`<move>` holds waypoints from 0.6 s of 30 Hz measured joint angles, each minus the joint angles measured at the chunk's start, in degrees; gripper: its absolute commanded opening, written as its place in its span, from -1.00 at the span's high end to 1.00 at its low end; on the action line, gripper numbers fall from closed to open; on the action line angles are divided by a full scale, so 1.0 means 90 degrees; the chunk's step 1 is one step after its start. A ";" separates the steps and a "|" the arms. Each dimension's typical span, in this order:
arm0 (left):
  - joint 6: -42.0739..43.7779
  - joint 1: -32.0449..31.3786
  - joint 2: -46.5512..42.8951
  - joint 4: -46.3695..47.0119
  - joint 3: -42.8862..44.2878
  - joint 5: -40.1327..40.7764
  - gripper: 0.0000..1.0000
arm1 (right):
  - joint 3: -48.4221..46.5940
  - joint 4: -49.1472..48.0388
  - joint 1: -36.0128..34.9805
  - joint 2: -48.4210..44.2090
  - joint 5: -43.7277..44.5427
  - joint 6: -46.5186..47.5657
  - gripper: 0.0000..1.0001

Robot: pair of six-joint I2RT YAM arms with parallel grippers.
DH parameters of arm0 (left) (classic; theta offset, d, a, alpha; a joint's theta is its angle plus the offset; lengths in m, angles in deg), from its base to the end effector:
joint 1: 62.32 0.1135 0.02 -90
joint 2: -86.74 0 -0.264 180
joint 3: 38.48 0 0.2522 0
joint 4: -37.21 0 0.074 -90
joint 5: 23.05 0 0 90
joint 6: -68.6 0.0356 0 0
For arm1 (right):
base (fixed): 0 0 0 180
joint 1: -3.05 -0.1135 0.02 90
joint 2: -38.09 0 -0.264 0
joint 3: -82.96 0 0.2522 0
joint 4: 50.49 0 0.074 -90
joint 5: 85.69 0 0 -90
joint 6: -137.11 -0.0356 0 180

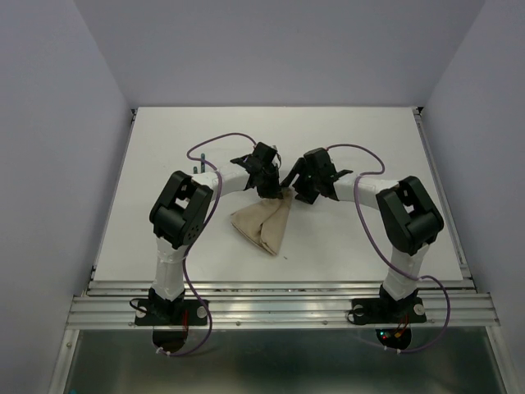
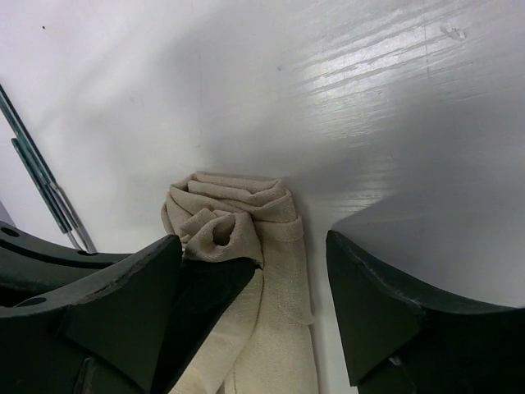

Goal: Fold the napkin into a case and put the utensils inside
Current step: Fold the 2/3-rectangle-folded napkin at the center of the board.

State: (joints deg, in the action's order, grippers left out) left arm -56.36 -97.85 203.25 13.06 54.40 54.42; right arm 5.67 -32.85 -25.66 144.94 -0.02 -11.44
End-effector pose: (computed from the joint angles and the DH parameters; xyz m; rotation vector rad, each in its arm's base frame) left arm 0.3552 -0.2631 0.1681 0.1206 2.5458 -0.7956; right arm 0.3410 0.1898 0.1614 0.6193 2.4707 0.7584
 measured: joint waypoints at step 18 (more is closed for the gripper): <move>0.0017 0.0000 0.0000 0.0019 -0.0002 -0.0017 1.00 | -0.0005 -0.0172 0.0063 0.0143 -0.0284 0.0087 -0.19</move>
State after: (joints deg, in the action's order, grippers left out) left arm -56.21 -97.85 203.25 13.23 54.38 54.26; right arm 5.62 -34.41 -25.09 146.23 -2.58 -10.65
